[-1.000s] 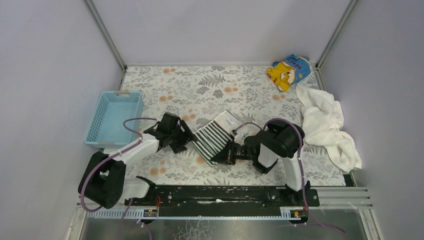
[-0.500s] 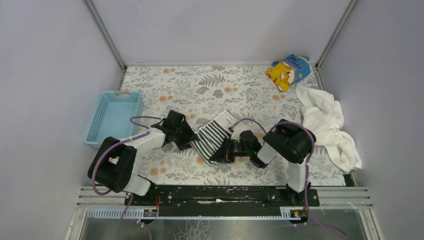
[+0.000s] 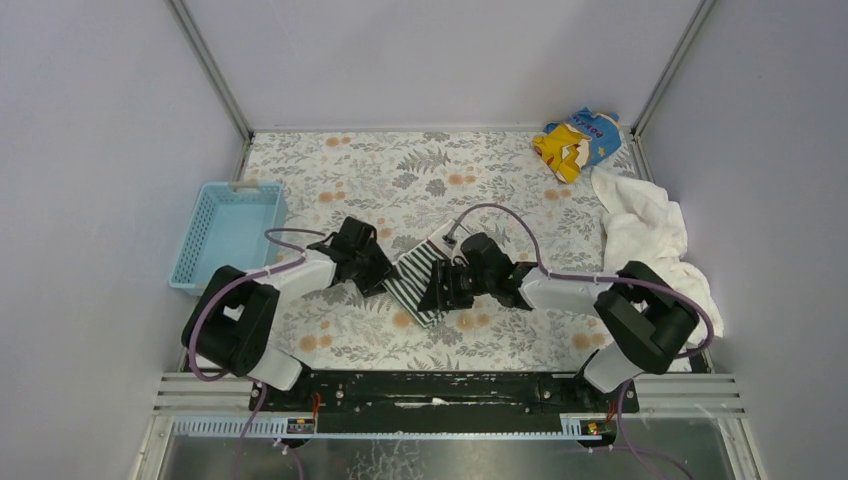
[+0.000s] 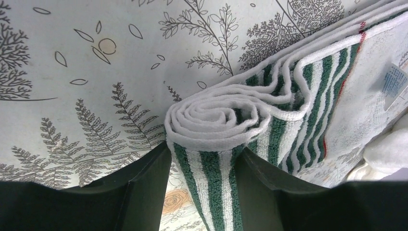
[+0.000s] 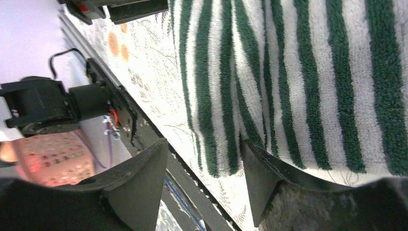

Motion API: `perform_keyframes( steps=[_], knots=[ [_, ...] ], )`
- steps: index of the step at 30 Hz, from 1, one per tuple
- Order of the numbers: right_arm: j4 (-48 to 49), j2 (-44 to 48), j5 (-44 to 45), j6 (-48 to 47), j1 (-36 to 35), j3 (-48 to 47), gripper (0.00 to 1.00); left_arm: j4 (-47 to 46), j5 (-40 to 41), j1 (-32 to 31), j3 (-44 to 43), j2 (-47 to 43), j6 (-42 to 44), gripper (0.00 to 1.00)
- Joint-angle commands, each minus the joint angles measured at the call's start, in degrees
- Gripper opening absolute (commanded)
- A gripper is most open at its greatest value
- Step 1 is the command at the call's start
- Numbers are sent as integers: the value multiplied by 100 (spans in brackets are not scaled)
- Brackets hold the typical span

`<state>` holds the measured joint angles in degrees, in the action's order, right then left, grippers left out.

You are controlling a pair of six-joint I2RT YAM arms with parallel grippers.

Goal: Roll the towels
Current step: Roll the towel at the center of the board.

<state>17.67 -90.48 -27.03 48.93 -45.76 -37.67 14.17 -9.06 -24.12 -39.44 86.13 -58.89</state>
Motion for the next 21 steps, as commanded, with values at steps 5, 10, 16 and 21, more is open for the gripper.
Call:
perform_keyframes(
  steps=[5, 10, 16, 21],
  knots=[
    [-3163, 495, 2562, -1995, -1217, -1537, 72, 770, 906, -75, 52, 417, 194, 50],
    [-3471, 246, 3905, -2477, -1876, -2104, 73, 809, 897, -75, 29, 440, 211, 50],
    [-3875, -167, 5811, -3020, -2531, -2750, 73, 833, 906, -91, -8, 439, 220, 50],
    [-3661, -574, 5805, -3555, -2763, -2919, 72, 833, 906, -96, -15, 479, 229, 50]
  ],
)
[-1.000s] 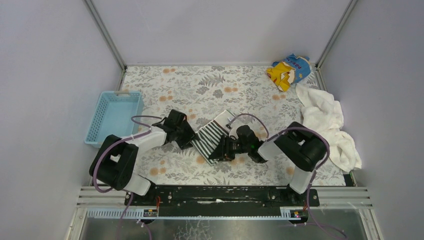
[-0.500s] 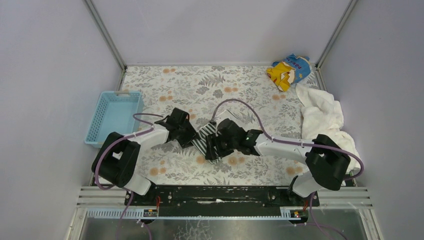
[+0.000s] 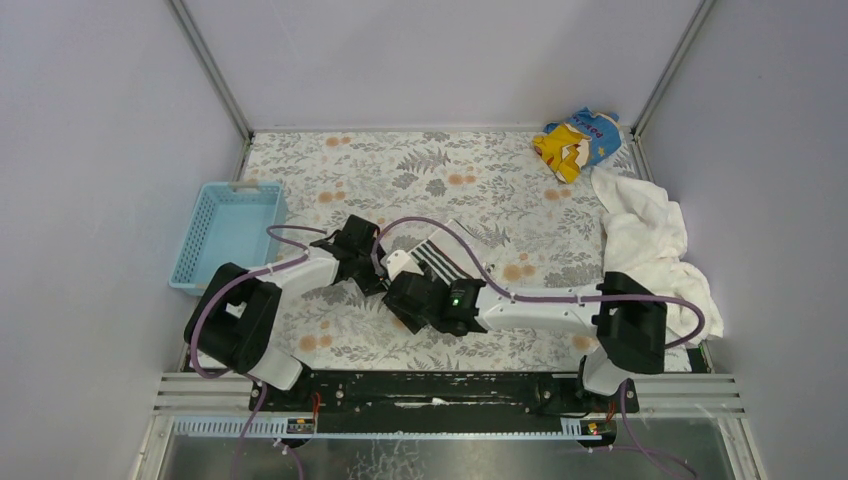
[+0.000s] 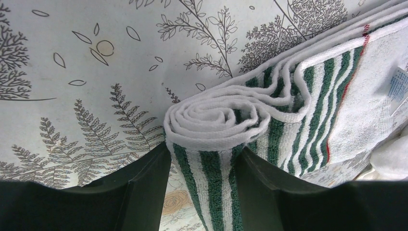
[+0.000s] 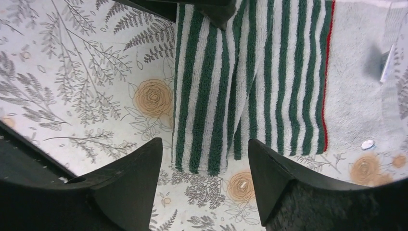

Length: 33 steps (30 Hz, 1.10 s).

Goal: Roll the towels
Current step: Roll the towel at the center of the board.

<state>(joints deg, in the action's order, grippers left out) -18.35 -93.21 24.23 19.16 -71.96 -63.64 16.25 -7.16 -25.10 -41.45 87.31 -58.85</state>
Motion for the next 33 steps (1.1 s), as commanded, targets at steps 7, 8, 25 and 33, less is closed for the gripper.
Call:
perform_keyframes(
  steps=[7, 8, 25, 33],
  knots=[
    [-47, -1021, 857, -824, -511, -625, 70, 625, 708, -11, 160, 370, 225, 50],
    [-58, -1125, 908, -827, -531, -632, 69, 621, 707, -12, 161, 374, 225, 50],
    [-426, -1624, 640, -423, -592, -219, 35, 855, 854, 7, 145, 169, 242, 51],
    [405, -1130, -795, -354, -518, 34, 13, 1181, 929, 294, 542, -659, 303, 54]
  ],
)
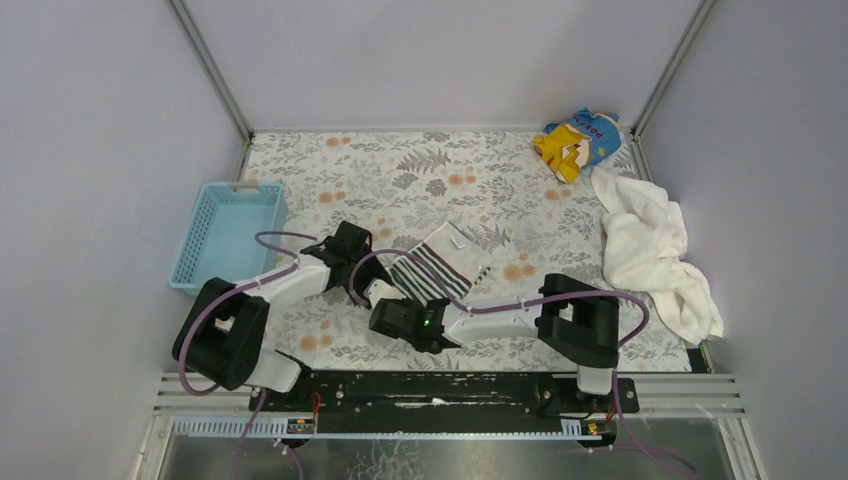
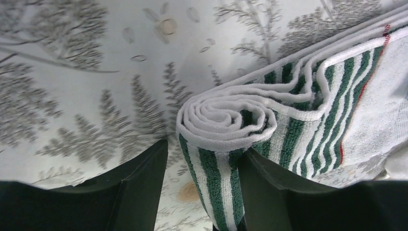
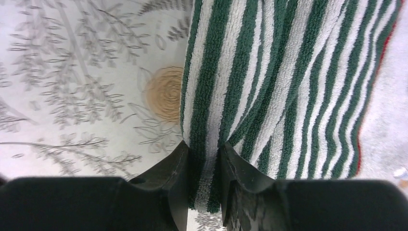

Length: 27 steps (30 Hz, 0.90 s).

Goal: Roll the towels
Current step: Roll the towel at the center of the board.

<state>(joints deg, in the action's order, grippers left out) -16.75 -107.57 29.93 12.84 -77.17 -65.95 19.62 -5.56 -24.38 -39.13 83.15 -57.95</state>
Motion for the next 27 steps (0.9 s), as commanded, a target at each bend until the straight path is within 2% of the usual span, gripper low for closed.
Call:
perform_keyframes(
  steps=[1, 6, 10, 15, 21, 27],
  knots=[
    [389, 373, -1584, 348, 45, 345, 12, 881, 760, 259, 318, -342, 221, 56],
    [1192, 879, -2696, 740, 415, 879, 9, 986, 702, 285, 216, -814, 207, 64],
    [2079, 1376, -3818, 1186, 1056, 1539, 9, 1044, 613, 294, 128, -1212, 189, 74],
    [3383, 1631, -5020, 1984, 1735, 2326, 10, 1040, 418, 293, 153, -1791, 246, 82],
    [5473, 1319, -6158, 3406, 2429, 3223, 10, 766, -48, 287, 316, -2179, 346, 87],
    [7758, 451, -6860, 4929, 2978, 3855, 10, 388, -489, 276, 456, -2074, 330, 88]
  ],
)
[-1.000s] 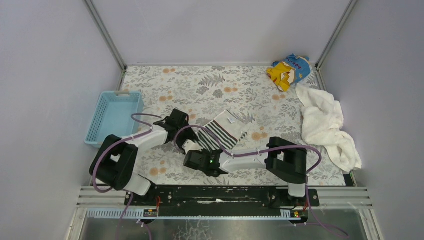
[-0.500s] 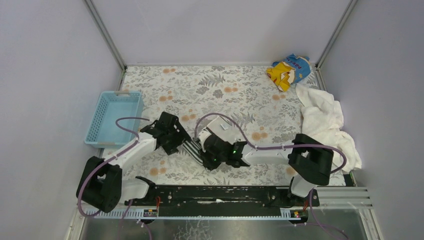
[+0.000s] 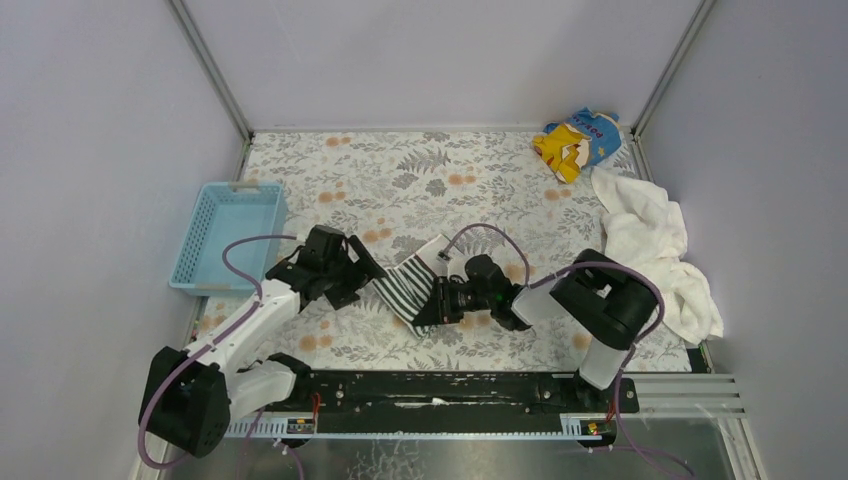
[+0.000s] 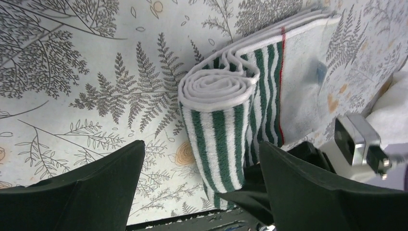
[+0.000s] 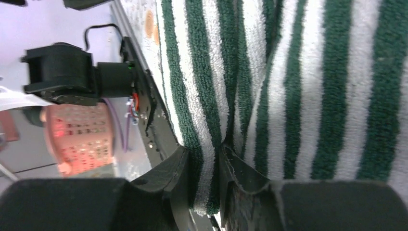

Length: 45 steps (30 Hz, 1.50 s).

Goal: Roll the towels
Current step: Roll the towel at the center of the board.

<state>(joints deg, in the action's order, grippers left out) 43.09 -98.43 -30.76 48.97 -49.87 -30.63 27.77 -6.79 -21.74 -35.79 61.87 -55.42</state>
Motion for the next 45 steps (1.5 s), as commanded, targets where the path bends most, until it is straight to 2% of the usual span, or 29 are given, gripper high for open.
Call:
perform_keyframes(
  steps=[1, 5, 9, 16, 27, 30, 34, 38, 45],
  knots=[
    [1984, -606, -853, 1499, 313, 371, 10, -483, -403, 8, 138, 83, 75, 88],
    [2908, -1103, -866, 2139, 476, 623, 10, -710, -510, 10, 204, 226, 31, 86],
    [3354, -1518, -888, 2569, 560, 759, 10, -999, -648, -22, 218, 468, -13, 84],
    [3342, -1964, -975, 2846, 586, 692, 10, -1275, -679, -133, 70, 893, -22, 83],
    [3000, -1942, -1032, 2740, 594, 607, 12, -1401, -133, -375, -100, 1818, -142, 71],
    [2431, -1689, -1020, 2486, 594, 534, 14, -1087, 118, -384, -193, 2093, -162, 66],
    [1019, -920, -809, 1711, 597, 332, 24, -950, 275, -397, -101, 2239, -224, 58],
    [-777, -136, -354, 761, 594, -54, 38, -894, 400, -393, -20, 2270, -261, 57],
    [-3204, 921, 706, -479, 468, -673, 57, -711, 536, -395, -167, 2401, -172, 56]
  ],
)
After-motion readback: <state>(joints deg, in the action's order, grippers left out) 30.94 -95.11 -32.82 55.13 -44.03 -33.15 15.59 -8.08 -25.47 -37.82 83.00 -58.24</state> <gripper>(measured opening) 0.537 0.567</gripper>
